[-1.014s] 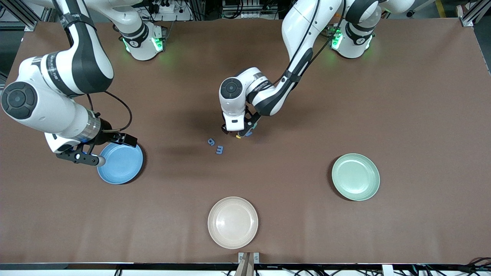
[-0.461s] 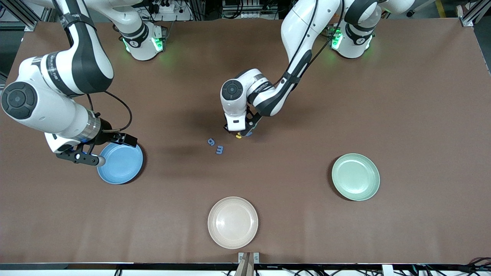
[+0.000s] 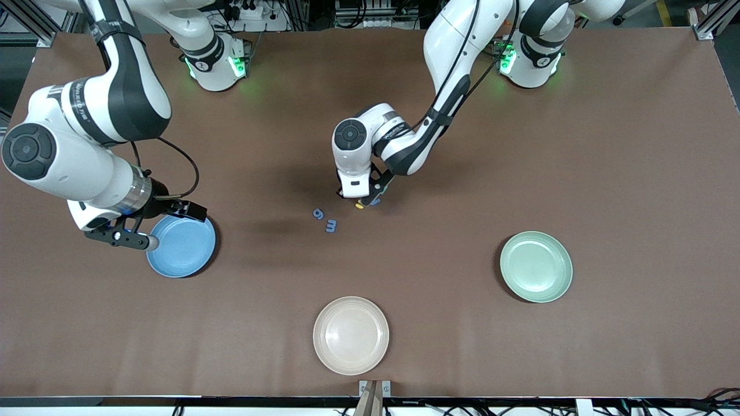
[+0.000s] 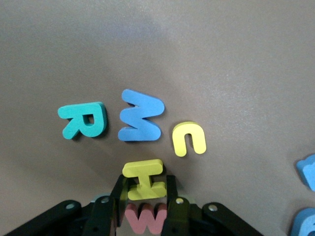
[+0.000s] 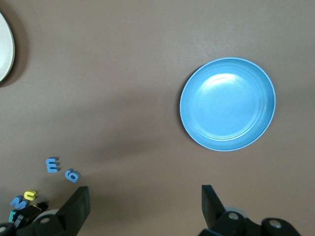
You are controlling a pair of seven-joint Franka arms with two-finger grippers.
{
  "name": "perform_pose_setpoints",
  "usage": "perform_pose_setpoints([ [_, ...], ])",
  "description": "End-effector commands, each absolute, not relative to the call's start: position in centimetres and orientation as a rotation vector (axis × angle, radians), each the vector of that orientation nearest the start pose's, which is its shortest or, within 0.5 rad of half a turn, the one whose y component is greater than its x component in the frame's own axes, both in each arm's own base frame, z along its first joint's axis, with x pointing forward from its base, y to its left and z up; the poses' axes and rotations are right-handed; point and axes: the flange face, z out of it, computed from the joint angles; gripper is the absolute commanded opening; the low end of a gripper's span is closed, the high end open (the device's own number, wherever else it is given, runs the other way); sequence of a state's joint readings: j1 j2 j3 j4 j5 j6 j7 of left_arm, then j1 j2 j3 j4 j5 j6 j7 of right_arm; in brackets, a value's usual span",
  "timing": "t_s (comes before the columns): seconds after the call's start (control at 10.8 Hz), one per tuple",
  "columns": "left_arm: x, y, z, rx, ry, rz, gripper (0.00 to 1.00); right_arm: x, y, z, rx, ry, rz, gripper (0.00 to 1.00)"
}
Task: Sort upper and lower case letters into plates
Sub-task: 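Lower the left gripper and grasp the yellow H, then carry the H to the green plate while the right gripper reaches the letters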
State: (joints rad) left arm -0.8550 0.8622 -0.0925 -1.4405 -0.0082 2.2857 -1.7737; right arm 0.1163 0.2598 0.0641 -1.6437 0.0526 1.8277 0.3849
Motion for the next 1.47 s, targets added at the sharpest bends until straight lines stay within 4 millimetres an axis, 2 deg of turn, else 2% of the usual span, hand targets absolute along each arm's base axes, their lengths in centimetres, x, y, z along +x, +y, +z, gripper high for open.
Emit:
perform_pose_setpoints([
  [0.0,43.1,-57.4,17.2,-2.848,-1.315,0.073,0.0,61.6,11.2,46.0,-3.058,0.344,0.146,1.0],
  [0.09,43.6,-57.2,17.7,-2.862,-1.296,0.056,0.0,61.5,11.4,45.9,-3.058,0.359,0.149,1.0],
  [0.18,44.9,-56.6,19.1,-2.872,-1.315,0.031,0.0,61.5,11.7,45.9,-3.058,0.354,0.147,1.0],
  [0.37,48.1,-54.8,23.8,-2.88,-1.373,-0.047,0.0,61.5,11.9,45.9,-3.054,0.392,0.144,1.0],
  [0.55,51.8,-51.8,28.9,-2.892,-1.425,-0.116,0.0,61.5,13.2,45.4,-3.047,0.475,0.151,1.0],
  [0.65,53.9,-49.4,31.0,-2.889,-1.437,-0.125,0.0,61.5,14.7,45.0,-3.038,0.53,0.139,1.0],
  [0.74,56.0,-46.3,33.1,-2.899,-1.379,-0.123,0.0,61.6,15.9,44.1,-3.024,0.614,0.137,1.0],
  [0.92,60.7,-38.2,36.1,-2.938,-1.219,-0.1,0.0,61.7,19.9,42.2,-2.947,0.827,0.117,1.0],
  [1.01,62.8,-34.2,36.7,-2.952,-1.143,-0.089,0.0,61.1,23.7,40.7,-2.921,0.9,0.115,1.0],
  [1.2,66.4,-26.1,36.5,-2.985,-1.015,-0.078,0.0,60.5,28.2,37.7,-2.88,1.008,0.099,1.0],
  [1.29,67.4,-23.0,35.8,-2.999,-0.939,-0.064,0.0,60.3,29.8,36.0,-2.865,1.061,0.109,1.0],
  [1.38,68.2,-19.6,34.4,-3.005,-0.862,-0.032,0.0,59.4,32.4,34.3,-2.843,1.139,0.109,1.0],
])
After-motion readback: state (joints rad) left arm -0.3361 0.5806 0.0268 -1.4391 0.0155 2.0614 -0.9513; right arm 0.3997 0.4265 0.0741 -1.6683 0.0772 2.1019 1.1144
